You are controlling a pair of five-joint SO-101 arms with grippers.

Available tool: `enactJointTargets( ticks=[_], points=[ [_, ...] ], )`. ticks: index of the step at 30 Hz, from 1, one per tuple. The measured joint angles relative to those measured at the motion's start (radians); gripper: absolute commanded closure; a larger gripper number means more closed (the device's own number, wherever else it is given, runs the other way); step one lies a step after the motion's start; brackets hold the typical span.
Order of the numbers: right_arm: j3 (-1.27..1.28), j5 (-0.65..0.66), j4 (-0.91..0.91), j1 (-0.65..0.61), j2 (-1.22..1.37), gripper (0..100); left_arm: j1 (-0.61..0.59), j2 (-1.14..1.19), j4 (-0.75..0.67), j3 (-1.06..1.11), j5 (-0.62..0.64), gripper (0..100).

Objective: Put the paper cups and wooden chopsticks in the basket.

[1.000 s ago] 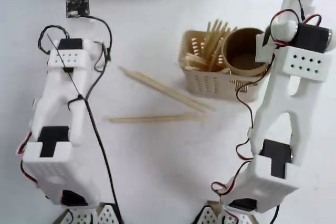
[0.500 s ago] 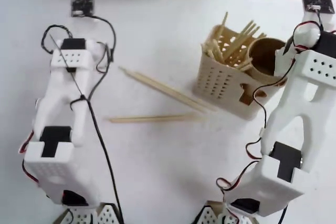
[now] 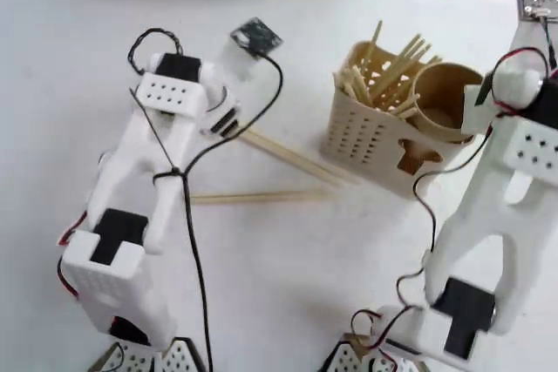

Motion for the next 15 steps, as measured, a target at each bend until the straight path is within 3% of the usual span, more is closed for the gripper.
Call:
enactJointTargets(
  ticks=[4, 7, 9, 15],
  points=[
    [0.213, 0.078, -0.006, -0.031, -0.203, 85.4, -0.005, 0.000, -0.002, 0.000, -0.227, 85],
    [0.399, 0.135, 0.000, -0.057, -0.354, 85.4, -0.005, 0.000, -0.057, 0.000, -0.341, 78],
    [0.520, 0.169, -0.006, -0.063, -0.451, 85.4, -0.006, 0.014, -0.101, 0.000, -0.385, 74],
    [0.755, 0.199, -0.115, -0.064, -0.646, 85.7, -0.008, 0.140, -0.195, -0.025, -0.408, 76]
  ],
)
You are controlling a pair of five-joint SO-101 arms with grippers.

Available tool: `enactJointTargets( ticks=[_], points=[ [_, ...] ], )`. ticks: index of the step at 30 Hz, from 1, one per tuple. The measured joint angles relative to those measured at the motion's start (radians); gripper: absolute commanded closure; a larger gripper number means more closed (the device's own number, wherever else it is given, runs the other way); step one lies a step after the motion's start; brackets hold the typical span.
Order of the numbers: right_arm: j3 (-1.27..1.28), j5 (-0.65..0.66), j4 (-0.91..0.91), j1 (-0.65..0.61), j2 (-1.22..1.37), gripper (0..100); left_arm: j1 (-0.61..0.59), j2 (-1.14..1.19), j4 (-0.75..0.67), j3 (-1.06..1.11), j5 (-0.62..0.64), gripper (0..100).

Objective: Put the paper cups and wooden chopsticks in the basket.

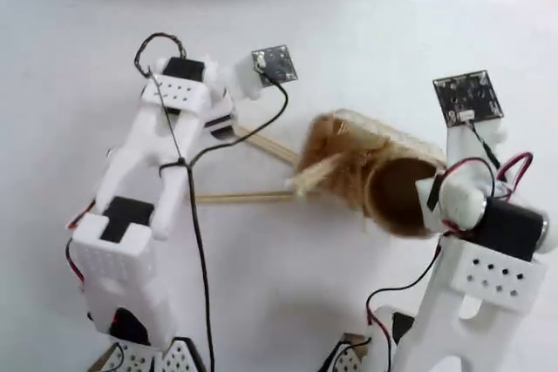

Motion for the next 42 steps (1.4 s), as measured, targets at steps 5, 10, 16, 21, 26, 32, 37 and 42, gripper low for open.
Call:
enactJointTargets(
  ticks=[5, 10, 16, 21, 26, 32, 37, 42],
  points=[
    [-0.104, -0.075, -0.054, 0.003, 0.141, 85.7, 0.068, 0.023, 0.032, -0.097, 0.180, 76],
    [-0.411, -0.133, -0.052, 0.003, 0.470, 85.6, 0.141, 0.026, 0.078, -0.215, 0.265, 76],
    [-0.908, -0.163, 0.095, -0.055, 0.833, 85.4, 0.140, 0.026, 0.083, -0.242, 0.295, 76],
    [-1.140, -0.195, 0.117, -0.084, 0.962, 83.7, 0.130, 0.026, 0.083, -0.242, 0.264, 76],
    [-1.174, -0.204, 0.117, -0.084, 0.967, 70.7, 0.066, 0.026, 0.083, -0.242, 0.249, 76],
    [-1.169, -0.204, 0.117, -0.078, 0.905, 75.6, 0.012, 0.026, 0.083, -0.242, 0.224, 76],
    [-0.997, -0.193, 0.117, -0.034, 0.733, 90.4, 0.017, 0.029, 0.083, -0.209, 0.132, 76],
    [-0.612, -0.080, 0.104, -0.034, 0.465, 90.2, 0.014, 0.084, 0.017, -0.115, 0.015, 76]
  ],
)
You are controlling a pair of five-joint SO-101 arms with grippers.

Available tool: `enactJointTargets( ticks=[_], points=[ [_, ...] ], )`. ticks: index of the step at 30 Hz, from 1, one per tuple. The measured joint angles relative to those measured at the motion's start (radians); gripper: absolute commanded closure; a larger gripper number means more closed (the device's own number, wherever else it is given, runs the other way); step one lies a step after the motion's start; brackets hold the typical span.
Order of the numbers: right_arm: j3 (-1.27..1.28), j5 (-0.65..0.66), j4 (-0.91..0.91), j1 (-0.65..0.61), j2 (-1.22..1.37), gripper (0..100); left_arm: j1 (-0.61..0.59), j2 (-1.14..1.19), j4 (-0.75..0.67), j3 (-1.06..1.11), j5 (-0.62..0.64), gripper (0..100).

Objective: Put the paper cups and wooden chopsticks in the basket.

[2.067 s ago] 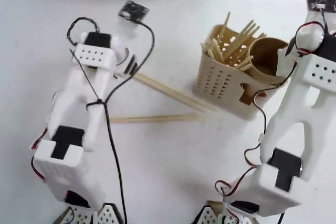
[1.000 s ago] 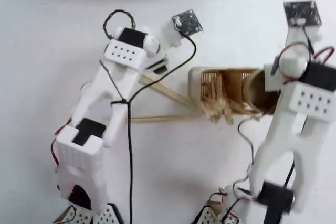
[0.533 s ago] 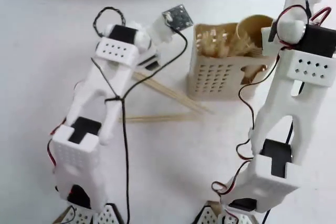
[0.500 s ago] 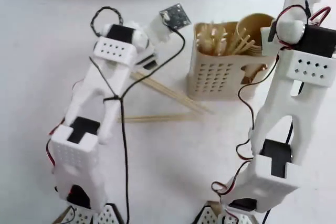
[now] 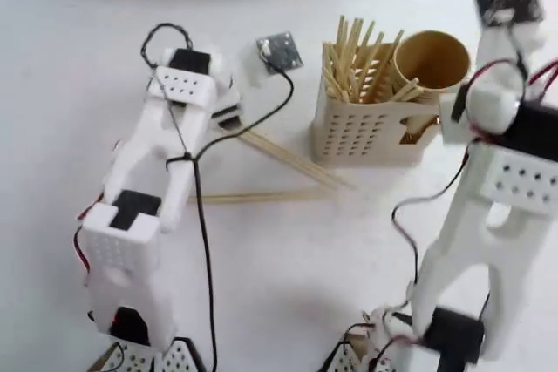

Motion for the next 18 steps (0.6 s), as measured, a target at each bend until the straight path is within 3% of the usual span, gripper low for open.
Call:
enactJointTargets(
  ticks=[9, 18],
  points=[
    [0.786, 0.144, -0.213, 0.009, -0.476, 88.9, 0.000, 0.193, -0.058, -0.052, -0.107, 76],
    [1.165, 0.186, -0.295, 0.008, -0.749, 88.9, 0.006, 0.245, -0.057, -0.120, -0.296, 76]
  ],
)
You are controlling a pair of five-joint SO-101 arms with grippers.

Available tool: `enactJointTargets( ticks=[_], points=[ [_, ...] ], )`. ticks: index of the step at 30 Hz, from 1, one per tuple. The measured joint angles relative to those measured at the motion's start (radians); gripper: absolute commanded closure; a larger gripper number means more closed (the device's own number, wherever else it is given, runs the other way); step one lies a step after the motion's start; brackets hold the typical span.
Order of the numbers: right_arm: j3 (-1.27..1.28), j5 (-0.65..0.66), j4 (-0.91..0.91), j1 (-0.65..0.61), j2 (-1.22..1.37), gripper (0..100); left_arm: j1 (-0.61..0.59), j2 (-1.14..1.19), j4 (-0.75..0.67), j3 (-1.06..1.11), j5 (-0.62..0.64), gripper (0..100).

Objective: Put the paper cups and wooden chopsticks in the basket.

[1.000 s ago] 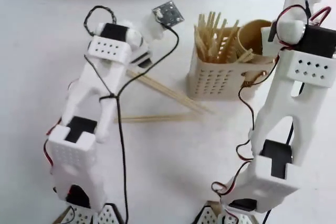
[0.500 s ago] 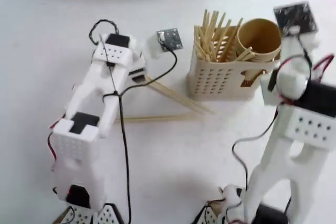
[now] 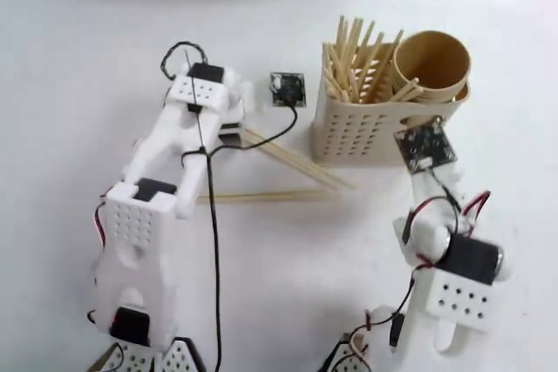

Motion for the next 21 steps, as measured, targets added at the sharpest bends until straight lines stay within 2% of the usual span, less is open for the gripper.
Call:
enactJointTargets(
  ticks=[4, 9, 14, 21],
  points=[
    [0.060, 0.014, 0.000, -0.002, -0.063, 88.9, 0.003, 0.018, 0.000, -0.012, -0.058, 78],
    [0.063, 0.020, 0.000, -0.003, -0.087, 89.0, 0.005, 0.069, 0.011, -0.026, -0.084, 90],
    [0.080, 0.020, 0.000, 0.000, -0.092, 89.0, 0.008, 0.074, 0.152, -0.035, -0.097, 96],
    [0.126, 0.020, 0.000, 0.000, -0.094, 89.0, 0.000, 0.020, 0.341, -0.029, -0.097, 98]
  ],
)
